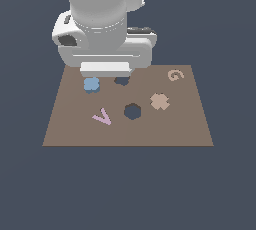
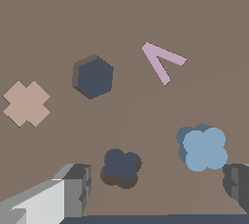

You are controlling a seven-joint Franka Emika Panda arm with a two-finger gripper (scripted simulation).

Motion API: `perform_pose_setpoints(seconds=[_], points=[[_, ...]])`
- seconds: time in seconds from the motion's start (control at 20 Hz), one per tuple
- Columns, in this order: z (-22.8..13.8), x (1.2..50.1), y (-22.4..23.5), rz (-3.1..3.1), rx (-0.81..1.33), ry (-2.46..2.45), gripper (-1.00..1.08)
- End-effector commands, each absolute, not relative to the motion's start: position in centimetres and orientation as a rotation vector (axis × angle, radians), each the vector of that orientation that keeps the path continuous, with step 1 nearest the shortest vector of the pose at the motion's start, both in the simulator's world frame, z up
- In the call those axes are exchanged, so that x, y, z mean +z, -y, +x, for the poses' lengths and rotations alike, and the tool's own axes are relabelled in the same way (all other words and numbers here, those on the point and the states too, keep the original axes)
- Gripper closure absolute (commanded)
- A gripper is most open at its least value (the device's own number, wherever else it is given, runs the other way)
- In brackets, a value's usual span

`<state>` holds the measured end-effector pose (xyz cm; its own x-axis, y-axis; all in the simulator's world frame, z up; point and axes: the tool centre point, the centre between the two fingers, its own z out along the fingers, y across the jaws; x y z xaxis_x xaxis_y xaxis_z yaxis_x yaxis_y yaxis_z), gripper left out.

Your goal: Insert a designated object into the corresponding slot on a board.

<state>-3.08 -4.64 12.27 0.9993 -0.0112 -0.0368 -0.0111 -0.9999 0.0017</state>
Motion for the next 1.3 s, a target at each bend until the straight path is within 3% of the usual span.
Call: perform_pose_setpoints(seconds=[0.0,0.6,1.25], points=[[-3.6,11.0,6.0,3.139,-0.049,-0.022,-0.92],[-5.0,5.7,11.7,3.135,-0.006,-0.194,-0.92],[-4.9,5.0,12.4,3.134,0.0,-0.217,-0.92]])
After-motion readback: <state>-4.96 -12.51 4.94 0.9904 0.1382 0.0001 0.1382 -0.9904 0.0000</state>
